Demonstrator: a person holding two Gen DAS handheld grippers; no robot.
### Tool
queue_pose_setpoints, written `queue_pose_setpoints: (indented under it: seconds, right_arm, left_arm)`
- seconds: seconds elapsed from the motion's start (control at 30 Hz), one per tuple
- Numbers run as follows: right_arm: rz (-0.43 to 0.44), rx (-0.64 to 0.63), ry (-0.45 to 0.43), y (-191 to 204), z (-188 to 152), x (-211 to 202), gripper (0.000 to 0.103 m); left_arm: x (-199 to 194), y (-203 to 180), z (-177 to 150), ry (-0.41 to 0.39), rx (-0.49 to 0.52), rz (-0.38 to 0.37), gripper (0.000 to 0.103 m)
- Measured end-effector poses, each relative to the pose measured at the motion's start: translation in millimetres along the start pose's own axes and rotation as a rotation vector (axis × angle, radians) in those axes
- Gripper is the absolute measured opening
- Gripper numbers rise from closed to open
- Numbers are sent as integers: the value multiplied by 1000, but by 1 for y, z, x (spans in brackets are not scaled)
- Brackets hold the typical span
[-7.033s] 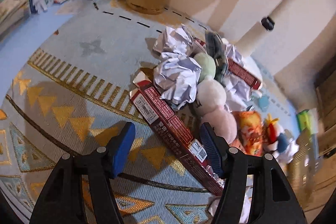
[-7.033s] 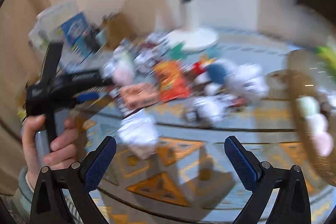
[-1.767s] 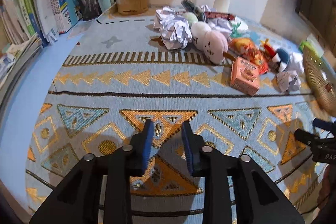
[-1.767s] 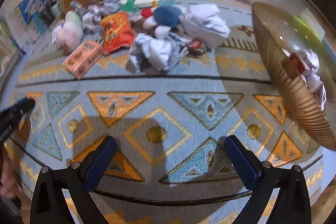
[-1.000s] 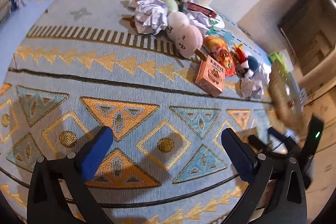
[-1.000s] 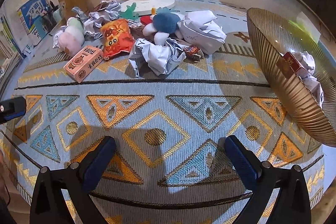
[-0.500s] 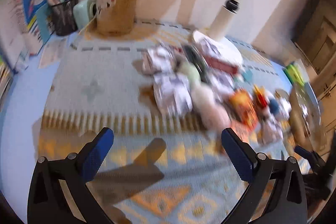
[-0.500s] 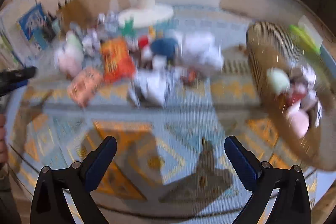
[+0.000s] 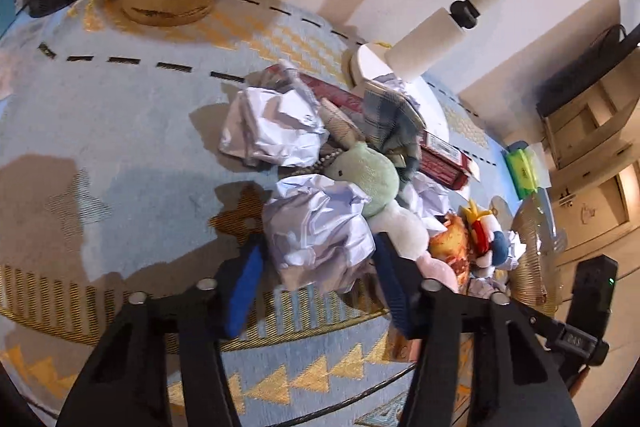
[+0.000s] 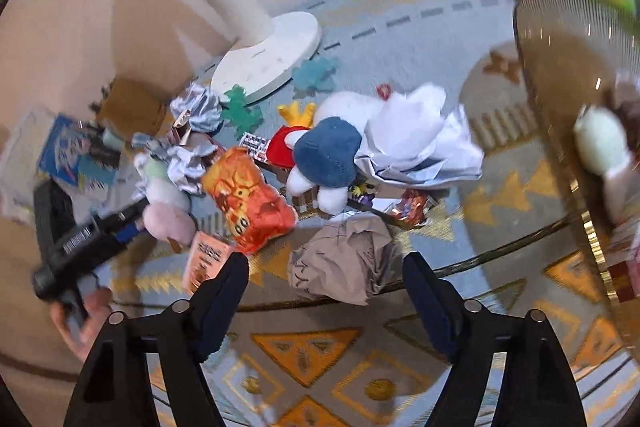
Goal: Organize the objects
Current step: 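Grasp a crumpled white paper ball with the left tool while the right tool grasps crumpled beige paper, then carry both paper balls to the amber glass bowl and open both tools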
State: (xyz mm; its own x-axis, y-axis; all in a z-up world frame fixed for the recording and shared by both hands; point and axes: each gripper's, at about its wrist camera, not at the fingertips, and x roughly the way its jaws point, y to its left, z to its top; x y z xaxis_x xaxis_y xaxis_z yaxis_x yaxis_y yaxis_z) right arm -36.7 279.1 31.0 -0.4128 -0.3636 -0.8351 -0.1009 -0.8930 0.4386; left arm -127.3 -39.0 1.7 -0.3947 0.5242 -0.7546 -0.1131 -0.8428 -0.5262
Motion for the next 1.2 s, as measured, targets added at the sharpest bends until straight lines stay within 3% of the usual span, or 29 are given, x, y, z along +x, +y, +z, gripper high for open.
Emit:
queue_pose_setpoints:
  seconds: [0.13,0.27,0.43,0.67,0.83,0.97,1.07,1.2]
  right_arm:
    - [12,59,15,-4,4,9,78]
    - [-63,16,-5,3,6,14,46]
    - [2,-67,-24,12,-10,-5,46]
    - [-8,-175,-112,21,-41,-50,46]
    - [-128,-253,-240,19,-50,-101,46]
    - [-236,-254,-426,1,-44,-170,46]
    - [-338,-182,-543,-28,-36,-213,47]
    - [-477,-64,-562,-76,-23,-226,47]
  left_arm:
    - [-1,-1,0,-16,-2,-5,46]
    - [-7,0,0,-38,-4,-23,46]
    - [-37,-17,-15,-97,48,-28,45]
    - [-83,-67,-50,-179,193,12,45]
    - [-96,-142,-66,-231,374,20,45]
    - [-86,-215,-66,-229,500,-81,45]
    - [-62,-268,-63,-203,556,-159,45]
    - [-8,-320,-65,-120,577,-254,46]
